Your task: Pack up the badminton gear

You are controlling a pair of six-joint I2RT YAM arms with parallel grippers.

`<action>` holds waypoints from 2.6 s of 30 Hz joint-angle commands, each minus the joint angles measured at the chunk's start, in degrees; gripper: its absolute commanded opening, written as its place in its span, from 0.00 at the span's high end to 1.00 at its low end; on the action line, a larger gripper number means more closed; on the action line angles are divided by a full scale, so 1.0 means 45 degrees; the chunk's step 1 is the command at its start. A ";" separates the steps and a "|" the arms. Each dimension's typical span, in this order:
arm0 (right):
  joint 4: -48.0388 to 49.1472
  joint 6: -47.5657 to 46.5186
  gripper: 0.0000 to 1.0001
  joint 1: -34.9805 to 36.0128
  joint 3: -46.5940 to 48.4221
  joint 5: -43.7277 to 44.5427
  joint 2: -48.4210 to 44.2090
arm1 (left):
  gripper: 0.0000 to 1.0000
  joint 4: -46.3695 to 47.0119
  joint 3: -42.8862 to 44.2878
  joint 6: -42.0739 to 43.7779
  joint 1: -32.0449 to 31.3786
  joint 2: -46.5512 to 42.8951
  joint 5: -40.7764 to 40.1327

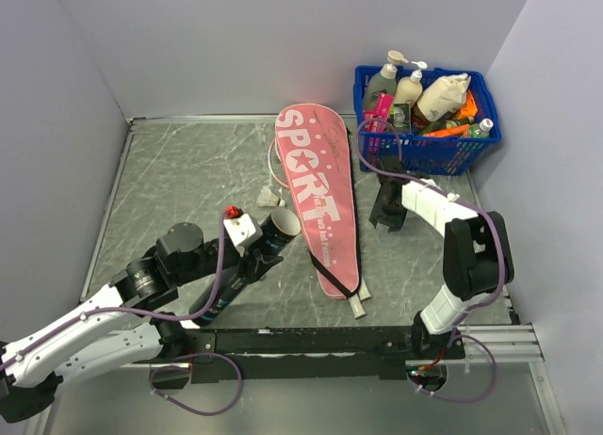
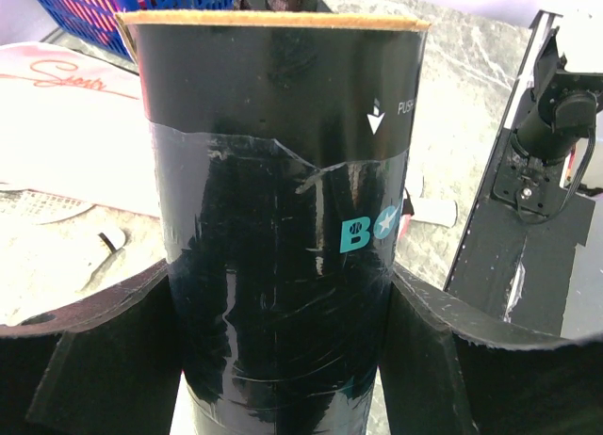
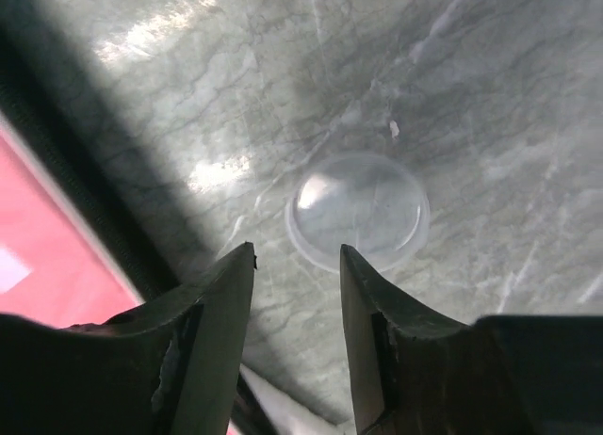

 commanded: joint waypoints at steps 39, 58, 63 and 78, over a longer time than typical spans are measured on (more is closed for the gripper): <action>-0.0348 -0.3254 0.25 0.7733 1.4851 0.2552 0.8530 | 0.88 0.2153 -0.0039 -0.1382 0.2370 -0.3378 -0.1845; 0.0141 -0.3586 0.26 0.8417 1.5300 0.4662 0.9937 | 0.87 0.2427 -0.0176 -0.1636 0.2859 -0.3516 -0.1083; 0.0140 -0.3390 0.27 0.8417 1.5068 0.4798 1.0114 | 0.87 0.2446 -0.0176 -0.1636 0.2897 -0.3496 -0.1044; -0.0015 -0.3449 0.29 0.8417 1.5320 0.5638 1.0738 | 0.87 0.2408 -0.0156 -0.1636 0.2937 -0.3418 -0.0868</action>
